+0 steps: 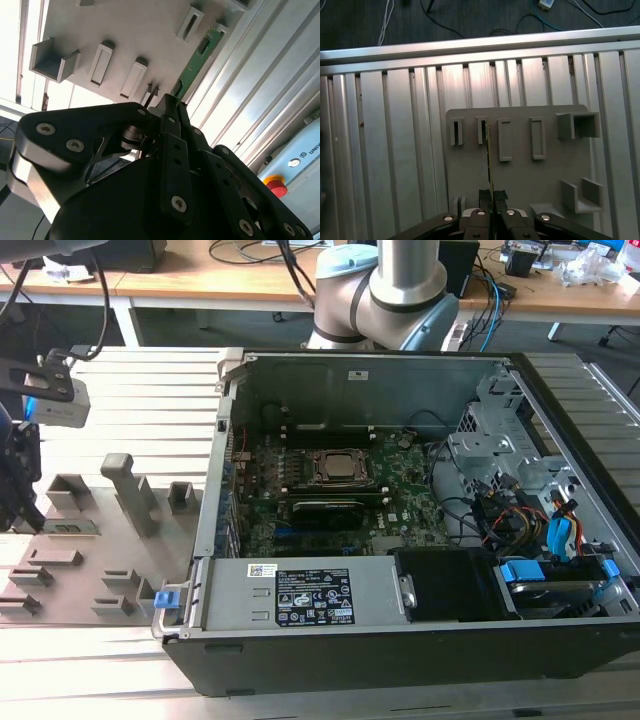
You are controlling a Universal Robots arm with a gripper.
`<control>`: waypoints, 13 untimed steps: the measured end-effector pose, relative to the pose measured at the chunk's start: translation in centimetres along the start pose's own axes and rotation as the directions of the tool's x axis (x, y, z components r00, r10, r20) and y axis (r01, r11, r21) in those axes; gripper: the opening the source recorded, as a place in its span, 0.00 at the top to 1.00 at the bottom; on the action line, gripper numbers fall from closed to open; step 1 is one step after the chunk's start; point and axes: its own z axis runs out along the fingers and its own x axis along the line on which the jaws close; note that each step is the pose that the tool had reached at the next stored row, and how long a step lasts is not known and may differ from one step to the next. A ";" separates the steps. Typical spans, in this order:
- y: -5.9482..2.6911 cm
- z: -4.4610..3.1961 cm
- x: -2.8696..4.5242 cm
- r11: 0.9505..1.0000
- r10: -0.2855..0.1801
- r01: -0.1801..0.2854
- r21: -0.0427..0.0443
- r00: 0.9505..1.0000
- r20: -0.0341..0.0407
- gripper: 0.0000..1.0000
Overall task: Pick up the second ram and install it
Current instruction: 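Pick up the second ram and move it above second insertion slot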
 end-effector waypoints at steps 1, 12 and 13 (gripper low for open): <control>0.01 -0.17 -0.01 1.000 0.000 0.000 0.000 1.000 0.000 0.86; 0.09 -1.93 -0.04 1.000 0.000 0.000 0.000 1.000 0.000 0.86; 0.10 -2.13 -0.05 1.000 0.000 0.000 0.000 1.000 0.000 0.86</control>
